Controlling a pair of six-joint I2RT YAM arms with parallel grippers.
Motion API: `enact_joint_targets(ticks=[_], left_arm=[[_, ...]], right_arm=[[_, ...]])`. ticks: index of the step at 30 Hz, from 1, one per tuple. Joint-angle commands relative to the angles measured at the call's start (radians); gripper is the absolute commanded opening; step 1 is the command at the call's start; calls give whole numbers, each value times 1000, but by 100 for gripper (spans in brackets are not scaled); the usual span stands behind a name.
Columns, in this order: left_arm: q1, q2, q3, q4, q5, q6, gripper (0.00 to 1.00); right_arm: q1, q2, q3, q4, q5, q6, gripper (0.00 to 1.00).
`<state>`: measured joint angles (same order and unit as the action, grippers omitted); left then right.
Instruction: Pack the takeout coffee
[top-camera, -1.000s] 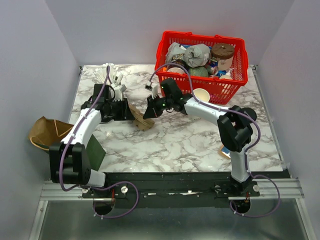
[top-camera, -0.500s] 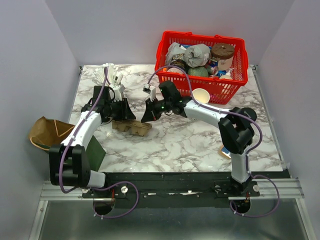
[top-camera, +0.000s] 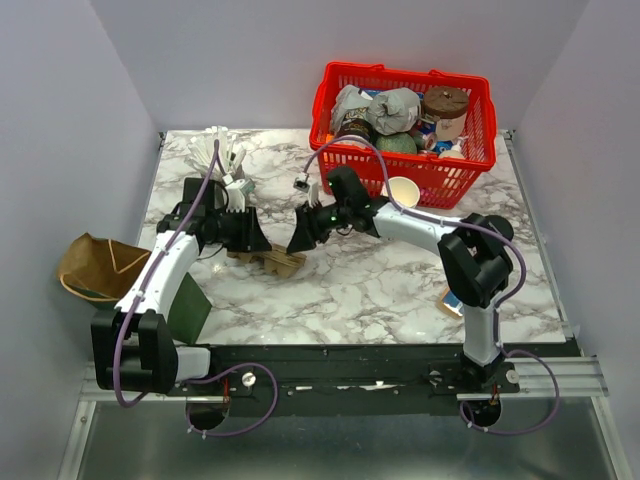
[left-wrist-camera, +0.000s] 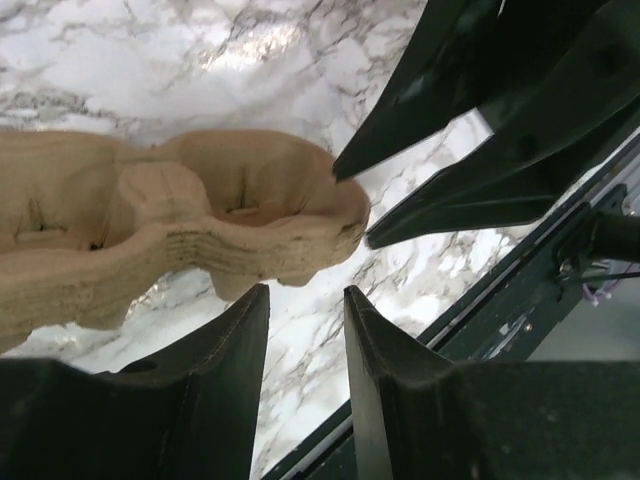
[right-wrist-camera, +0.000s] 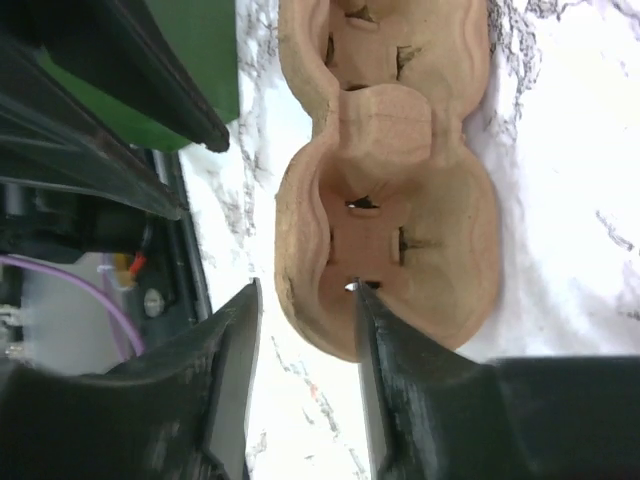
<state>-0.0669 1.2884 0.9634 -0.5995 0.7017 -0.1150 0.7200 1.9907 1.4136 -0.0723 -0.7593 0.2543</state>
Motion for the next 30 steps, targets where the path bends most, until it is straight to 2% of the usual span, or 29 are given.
enact_joint_targets(ticks=[1,3,7,8,11,16,21,30], left_arm=[[-1,-28,-17,-97,-79,75,43],[-1,-26,-12,-108,-94,86,42],[-1,-9,4,-146,-226,148,38],[-1,3,11,-160,-298,182,38],[-1,45,20,-160,-399,250,38],[-1,113,43,-86,-504,331,38],[-2,170,78,-20,-509,336,40],[-100,272,141,81,-430,279,42]], right_arm=[[-42,-7,63,-3,-129,-79,59],[-57,28,108,-12,-173,-121,62],[-63,72,145,-41,-232,-210,63],[-62,80,146,-44,-226,-214,62],[-60,86,139,-46,-164,-225,59],[-59,86,105,-73,-41,-308,58],[-36,106,59,-110,22,-426,57],[15,-9,-61,-119,0,-431,57]])
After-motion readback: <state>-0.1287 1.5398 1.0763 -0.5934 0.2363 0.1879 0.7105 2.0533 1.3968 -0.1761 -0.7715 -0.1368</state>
